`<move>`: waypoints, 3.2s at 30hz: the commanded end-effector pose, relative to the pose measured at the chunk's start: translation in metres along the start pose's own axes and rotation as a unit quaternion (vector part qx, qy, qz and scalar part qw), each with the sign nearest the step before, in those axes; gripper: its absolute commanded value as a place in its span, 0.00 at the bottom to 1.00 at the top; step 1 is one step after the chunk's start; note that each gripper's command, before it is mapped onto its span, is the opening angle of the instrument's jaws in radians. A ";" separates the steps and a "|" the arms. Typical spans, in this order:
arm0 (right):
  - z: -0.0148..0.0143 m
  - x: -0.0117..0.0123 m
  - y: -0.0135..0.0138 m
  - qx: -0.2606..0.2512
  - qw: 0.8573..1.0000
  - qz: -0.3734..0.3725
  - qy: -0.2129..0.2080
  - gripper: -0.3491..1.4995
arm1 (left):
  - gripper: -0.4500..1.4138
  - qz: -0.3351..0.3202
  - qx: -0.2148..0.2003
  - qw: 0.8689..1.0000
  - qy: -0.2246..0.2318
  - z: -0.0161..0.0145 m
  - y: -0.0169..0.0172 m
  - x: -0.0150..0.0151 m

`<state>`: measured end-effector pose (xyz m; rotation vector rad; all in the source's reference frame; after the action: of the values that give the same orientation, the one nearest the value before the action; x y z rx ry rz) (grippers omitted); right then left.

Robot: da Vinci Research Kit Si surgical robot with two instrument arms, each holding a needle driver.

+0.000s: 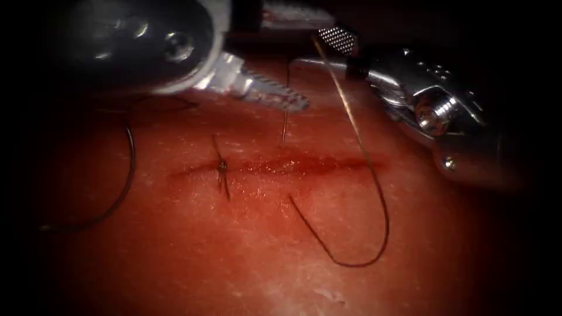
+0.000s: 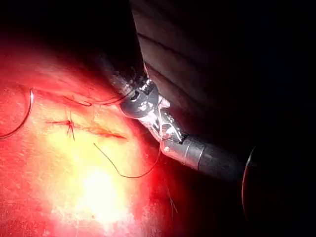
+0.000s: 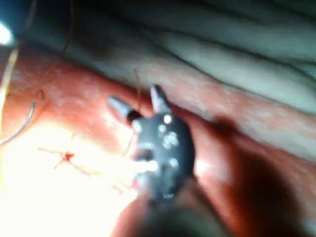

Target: Wound Closure

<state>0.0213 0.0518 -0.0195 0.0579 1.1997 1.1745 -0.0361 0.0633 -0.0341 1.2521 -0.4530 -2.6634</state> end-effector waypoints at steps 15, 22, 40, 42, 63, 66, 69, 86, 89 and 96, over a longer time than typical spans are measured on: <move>0.0009 -0.0003 -0.0001 0.001 1.000 0.000 0.002 0.89 | 0.05 0.000 0.033 0.999 0.011 0.0029 0.0025 -0.0007; 0.0003 0.0003 0.0002 0.003 1.000 0.002 -0.001 0.89 | 0.05 -0.070 0.018 0.997 -0.025 0.0018 0.0027 -0.0011; -0.0127 0.0111 -0.0064 0.048 0.976 0.027 -0.209 0.79 | 0.05 0.028 -0.064 0.985 -0.160 0.0033 0.0093 -0.0052; -0.0129 0.0112 -0.0085 0.055 0.971 0.022 -0.230 0.77 | 0.05 0.023 -0.060 0.984 -0.169 0.0034 0.0092 -0.0057; -0.0054 0.0053 -0.0184 0.011 0.944 -0.098 -0.316 0.71 | 0.05 -0.012 -0.041 0.981 -0.190 0.0029 0.0084 -0.0040; -0.0056 0.0049 -0.0181 0.012 0.944 -0.100 -0.316 0.68 | 0.05 -0.013 -0.041 0.981 -0.188 0.0026 0.0083 -0.0040; -0.0056 0.0040 -0.0177 0.012 0.937 -0.105 -0.332 0.68 | 0.05 -0.013 -0.041 0.982 -0.186 0.0026 0.0082 -0.0040; -0.0058 0.0047 -0.0154 0.027 0.941 -0.135 -0.309 0.00 | 0.05 0.005 -0.051 0.985 -0.166 0.0024 0.0083 -0.0033; -0.0059 0.0046 -0.0154 0.027 0.941 -0.139 -0.309 0.00 | 0.05 0.005 -0.053 0.985 -0.162 0.0023 0.0082 -0.0033; -0.0071 0.0045 -0.0151 0.043 0.939 -0.141 -0.311 0.00 | 0.57 -0.088 -0.054 0.984 -0.143 0.0009 0.0067 -0.0047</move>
<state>0.0250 0.0443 -0.0351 0.2922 0.6635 0.7623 -0.0327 0.0582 -0.0283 0.9307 -0.2230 -3.0004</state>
